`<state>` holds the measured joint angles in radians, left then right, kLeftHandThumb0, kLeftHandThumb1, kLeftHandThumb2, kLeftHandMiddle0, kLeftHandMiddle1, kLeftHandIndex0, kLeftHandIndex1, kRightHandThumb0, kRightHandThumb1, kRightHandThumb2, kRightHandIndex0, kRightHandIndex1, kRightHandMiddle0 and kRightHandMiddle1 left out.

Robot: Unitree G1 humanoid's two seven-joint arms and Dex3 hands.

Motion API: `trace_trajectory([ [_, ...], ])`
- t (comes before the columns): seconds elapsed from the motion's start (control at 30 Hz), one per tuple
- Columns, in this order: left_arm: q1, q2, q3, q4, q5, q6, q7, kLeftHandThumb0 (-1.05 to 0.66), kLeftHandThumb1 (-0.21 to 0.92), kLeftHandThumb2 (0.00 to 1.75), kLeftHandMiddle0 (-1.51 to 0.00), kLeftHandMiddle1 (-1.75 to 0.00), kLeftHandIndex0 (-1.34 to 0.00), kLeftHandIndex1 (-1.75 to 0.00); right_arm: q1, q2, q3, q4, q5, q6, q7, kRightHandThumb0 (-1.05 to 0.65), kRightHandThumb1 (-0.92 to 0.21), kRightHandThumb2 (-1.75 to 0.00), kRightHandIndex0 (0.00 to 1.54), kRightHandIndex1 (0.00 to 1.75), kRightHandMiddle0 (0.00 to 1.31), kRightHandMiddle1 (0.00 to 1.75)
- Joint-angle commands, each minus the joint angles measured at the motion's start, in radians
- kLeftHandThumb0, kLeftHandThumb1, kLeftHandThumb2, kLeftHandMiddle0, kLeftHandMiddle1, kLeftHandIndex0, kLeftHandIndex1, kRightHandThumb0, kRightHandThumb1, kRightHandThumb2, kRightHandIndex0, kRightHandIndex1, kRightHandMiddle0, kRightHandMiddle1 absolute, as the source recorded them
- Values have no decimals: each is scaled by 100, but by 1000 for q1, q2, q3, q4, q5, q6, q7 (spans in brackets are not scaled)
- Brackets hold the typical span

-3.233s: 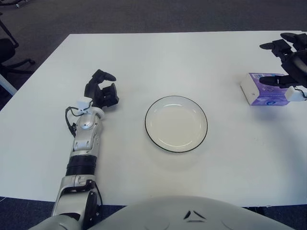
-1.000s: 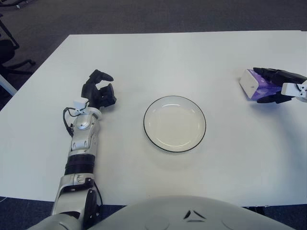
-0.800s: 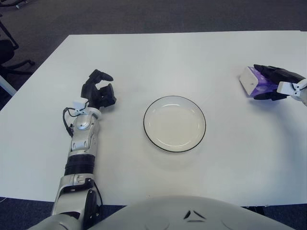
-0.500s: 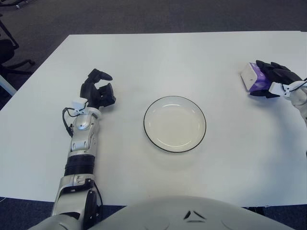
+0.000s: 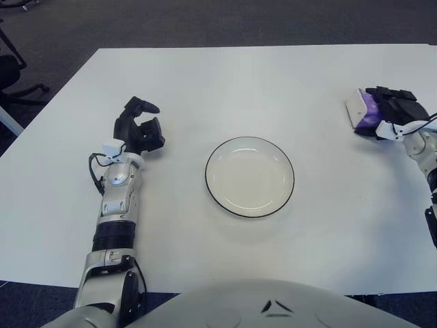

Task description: Put the tissue paper into the plate.

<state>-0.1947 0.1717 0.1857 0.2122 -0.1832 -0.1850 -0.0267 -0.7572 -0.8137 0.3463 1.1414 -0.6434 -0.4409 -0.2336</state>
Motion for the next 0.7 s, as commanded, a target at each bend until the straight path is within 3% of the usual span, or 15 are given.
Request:
trace_trajectory([
  [0.0, 144, -103, -25, 79, 4, -2, 13, -47, 35, 127, -128, -175, -59, -175, 68, 27, 33, 21, -29, -16, -40, -10, -43, -108, 46, 145, 34, 166],
  [0.1, 143, -106, -24, 81, 3, -1, 17, -47, 36, 127, -128, -175, -58, -175, 72, 36, 30, 25, -28, -22, -128, -3, -32, -121, 61, 146, 47, 172],
  [0.27, 142, -108, -26, 80, 3, -1, 22, -47, 36, 127, -128, -175, -58, -175, 75, 57, 22, 7, -11, -16, -170, 0, -18, -138, 76, 145, 57, 174],
  [0.43, 144, -105, -32, 78, 12, -7, 22, -47, 36, 127, -128, -175, -58, -175, 104, 51, -24, -154, 43, 2, -111, 0, -12, -145, 83, 146, 58, 175],
  [0.67, 147, -105, -37, 75, 22, -15, 25, -47, 36, 126, -128, -175, -58, -175, 167, 42, -82, -313, 108, 28, -10, 0, -15, -144, 82, 152, 53, 175],
])
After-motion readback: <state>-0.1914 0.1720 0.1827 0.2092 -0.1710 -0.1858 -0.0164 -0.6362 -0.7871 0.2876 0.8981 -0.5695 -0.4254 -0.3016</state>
